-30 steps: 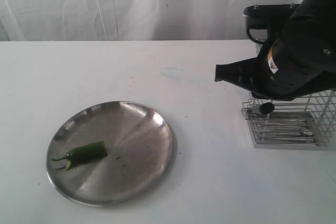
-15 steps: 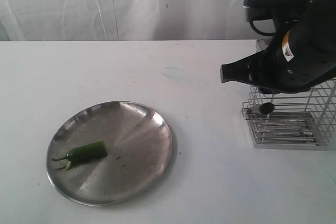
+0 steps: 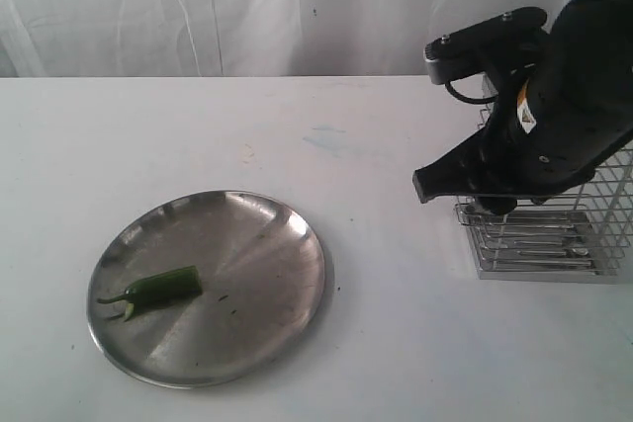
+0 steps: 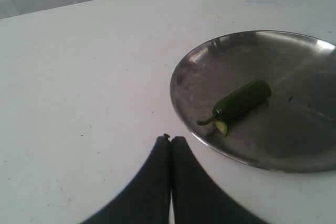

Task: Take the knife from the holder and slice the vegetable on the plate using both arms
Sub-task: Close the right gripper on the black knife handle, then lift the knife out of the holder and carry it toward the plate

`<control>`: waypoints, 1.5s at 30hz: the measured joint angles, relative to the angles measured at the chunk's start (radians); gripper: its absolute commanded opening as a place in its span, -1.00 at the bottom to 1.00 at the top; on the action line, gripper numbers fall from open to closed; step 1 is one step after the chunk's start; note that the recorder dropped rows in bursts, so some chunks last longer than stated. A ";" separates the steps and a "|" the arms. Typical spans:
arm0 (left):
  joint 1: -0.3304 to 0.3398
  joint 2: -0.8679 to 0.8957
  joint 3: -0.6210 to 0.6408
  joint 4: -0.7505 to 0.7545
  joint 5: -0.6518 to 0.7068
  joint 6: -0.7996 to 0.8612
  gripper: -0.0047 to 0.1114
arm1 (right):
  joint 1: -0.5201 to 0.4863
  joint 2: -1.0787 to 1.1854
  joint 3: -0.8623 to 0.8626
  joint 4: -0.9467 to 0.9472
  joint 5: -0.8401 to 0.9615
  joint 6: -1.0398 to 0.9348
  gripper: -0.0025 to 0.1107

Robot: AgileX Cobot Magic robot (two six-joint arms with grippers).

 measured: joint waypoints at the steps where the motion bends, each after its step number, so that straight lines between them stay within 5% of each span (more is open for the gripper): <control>1: 0.000 0.000 0.000 0.000 0.000 0.000 -0.92 | 0.000 0.007 0.000 0.000 0.000 0.000 -0.25; 9: 0.000 0.000 0.000 0.000 0.000 0.000 -0.92 | 0.000 0.047 0.006 -0.002 -0.003 0.000 -0.28; 19: 0.000 0.000 0.000 0.000 0.000 0.000 -0.92 | 0.000 0.055 0.006 -0.032 0.012 -0.004 -0.96; 45: 0.000 0.000 0.000 0.000 0.000 0.000 -0.92 | 0.000 -0.140 -0.146 -0.033 0.094 -0.080 -0.96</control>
